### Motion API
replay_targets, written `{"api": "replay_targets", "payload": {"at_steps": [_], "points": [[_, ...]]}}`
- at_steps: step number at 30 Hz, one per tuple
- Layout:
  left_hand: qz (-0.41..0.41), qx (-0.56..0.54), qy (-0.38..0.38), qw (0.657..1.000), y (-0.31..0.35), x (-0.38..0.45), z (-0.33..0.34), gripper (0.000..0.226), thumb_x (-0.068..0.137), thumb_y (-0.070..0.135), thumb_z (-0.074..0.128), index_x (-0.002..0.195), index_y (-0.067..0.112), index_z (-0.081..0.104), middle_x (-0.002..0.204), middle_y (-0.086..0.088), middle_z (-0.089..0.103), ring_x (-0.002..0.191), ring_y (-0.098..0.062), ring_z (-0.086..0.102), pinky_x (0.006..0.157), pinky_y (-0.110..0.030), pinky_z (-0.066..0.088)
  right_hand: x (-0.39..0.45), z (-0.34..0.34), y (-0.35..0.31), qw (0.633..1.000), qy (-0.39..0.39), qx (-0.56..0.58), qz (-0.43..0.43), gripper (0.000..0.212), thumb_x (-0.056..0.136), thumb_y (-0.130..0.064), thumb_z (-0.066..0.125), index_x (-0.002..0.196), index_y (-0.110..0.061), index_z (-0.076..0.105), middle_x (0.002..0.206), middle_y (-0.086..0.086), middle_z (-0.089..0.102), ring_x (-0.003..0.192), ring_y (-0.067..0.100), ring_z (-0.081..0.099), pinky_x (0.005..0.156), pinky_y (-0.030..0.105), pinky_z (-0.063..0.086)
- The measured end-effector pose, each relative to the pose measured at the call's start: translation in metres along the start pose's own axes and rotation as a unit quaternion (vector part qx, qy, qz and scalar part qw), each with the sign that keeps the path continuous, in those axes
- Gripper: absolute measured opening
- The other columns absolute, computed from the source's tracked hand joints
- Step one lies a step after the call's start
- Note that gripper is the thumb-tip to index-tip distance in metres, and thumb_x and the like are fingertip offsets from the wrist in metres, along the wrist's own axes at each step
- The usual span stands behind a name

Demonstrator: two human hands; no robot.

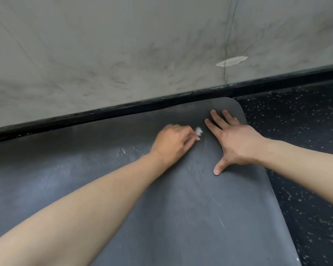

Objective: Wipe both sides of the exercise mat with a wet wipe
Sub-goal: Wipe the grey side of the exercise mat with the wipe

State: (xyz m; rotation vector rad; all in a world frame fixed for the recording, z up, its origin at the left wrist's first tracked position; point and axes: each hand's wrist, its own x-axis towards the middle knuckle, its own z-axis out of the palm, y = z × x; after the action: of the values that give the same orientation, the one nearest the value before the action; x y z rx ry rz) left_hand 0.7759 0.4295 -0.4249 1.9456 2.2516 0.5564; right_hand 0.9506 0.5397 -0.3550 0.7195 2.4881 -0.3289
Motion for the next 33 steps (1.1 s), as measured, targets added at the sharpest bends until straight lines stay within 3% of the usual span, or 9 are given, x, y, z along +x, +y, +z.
{"api": "replay_targets", "payload": {"at_steps": [4,6,10,15,20,25,27,30,33], "points": [[-0.259,0.035,0.106,0.959,-0.035,0.012,-0.026,0.031,0.098,0.047,0.055,0.086,0.021,0.067,0.074,0.001,0.072,0.07,-0.028,0.067,0.06,-0.035,0.049,-0.001,0.001,0.001,1.0,-0.001,-0.001,0.003,0.165,0.049,-0.086,0.082,0.167,-0.021,-0.012,0.173,0.006,-0.024,0.161,0.033,-0.014,0.129,0.045,0.011],[-0.157,0.018,0.103,0.982,-0.011,-0.002,-0.014,0.039,0.101,0.046,0.052,0.076,0.017,0.06,0.064,-0.004,0.065,0.06,-0.034,0.062,0.053,-0.039,0.047,0.0,0.002,0.002,1.0,0.0,0.0,0.003,0.165,0.048,-0.087,0.082,0.167,-0.021,-0.011,0.173,0.007,-0.023,0.161,0.033,-0.014,0.129,0.045,0.011],[0.18,0.007,-0.095,0.979,0.022,-0.037,-0.005,0.045,0.106,0.042,0.041,0.073,0.015,0.056,0.062,-0.009,0.057,0.059,-0.033,0.053,0.059,-0.037,0.041,-0.001,0.004,0.005,1.0,0.005,0.003,-0.004,0.165,0.048,-0.088,0.08,0.167,-0.021,-0.01,0.173,0.007,-0.023,0.161,0.033,-0.014,0.13,0.044,0.01],[-0.163,0.022,0.074,0.984,0.002,-0.027,-0.019,0.022,0.095,0.034,0.063,0.082,0.016,0.063,0.067,-0.008,0.064,0.062,-0.034,0.06,0.058,-0.034,0.04,-0.01,0.007,0.005,1.0,0.005,0.025,-0.009,0.16,0.051,-0.087,0.081,0.168,-0.021,-0.006,0.174,0.009,-0.019,0.161,0.033,-0.013,0.13,0.044,0.007],[0.215,-0.019,-0.119,0.969,0.056,-0.082,0.0,0.035,0.106,0.034,0.044,0.077,0.016,0.053,0.069,-0.007,0.058,0.068,-0.029,0.053,0.064,-0.039,0.039,-0.077,0.042,-0.022,0.995,-0.087,0.044,-0.018,0.176,0.04,-0.096,0.075,0.163,-0.018,-0.025,0.169,0.009,-0.035,0.158,0.035,-0.023,0.131,0.054,0.006],[-0.153,0.026,0.055,0.986,0.019,-0.07,-0.022,0.017,0.094,0.028,0.066,0.083,0.015,0.063,0.068,-0.01,0.064,0.065,-0.035,0.06,0.061,-0.039,0.043,-0.099,0.078,-0.03,0.997,-0.059,-0.047,-0.029,0.175,0.047,-0.093,0.075,0.159,-0.014,-0.032,0.161,0.018,-0.045,0.15,0.045,-0.037,0.128,0.062,-0.004],[-0.074,-0.044,0.021,0.996,0.053,-0.098,-0.008,0.024,0.097,0.031,0.06,0.079,0.014,0.059,0.066,-0.01,0.062,0.064,-0.036,0.059,0.061,-0.04,0.043,-0.098,0.079,-0.031,0.997,-0.056,-0.051,-0.032,0.175,0.045,-0.093,0.077,0.161,-0.013,-0.028,0.164,0.018,-0.041,0.152,0.046,-0.033,0.128,0.063,-0.002],[0.216,-0.059,-0.136,0.965,0.101,-0.139,-0.001,0.031,0.102,0.03,0.054,0.074,0.015,0.054,0.065,-0.009,0.058,0.062,-0.033,0.053,0.06,-0.039,0.042,-0.099,0.079,-0.031,0.996,-0.052,-0.062,-0.026,0.176,0.044,-0.093,0.076,0.162,-0.013,-0.026,0.165,0.018,-0.038,0.154,0.045,-0.029,0.129,0.062,-0.001],[0.06,0.001,-0.062,0.996,0.07,-0.119,-0.007,0.031,0.098,0.031,0.059,0.073,0.014,0.057,0.064,-0.012,0.061,0.061,-0.036,0.058,0.058,-0.041,0.043,-0.1,0.081,-0.029,0.997,-0.049,-0.06,-0.026,0.176,0.042,-0.096,0.073,0.162,-0.015,-0.027,0.166,0.017,-0.038,0.154,0.044,-0.03,0.129,0.06,-0.002]]}}
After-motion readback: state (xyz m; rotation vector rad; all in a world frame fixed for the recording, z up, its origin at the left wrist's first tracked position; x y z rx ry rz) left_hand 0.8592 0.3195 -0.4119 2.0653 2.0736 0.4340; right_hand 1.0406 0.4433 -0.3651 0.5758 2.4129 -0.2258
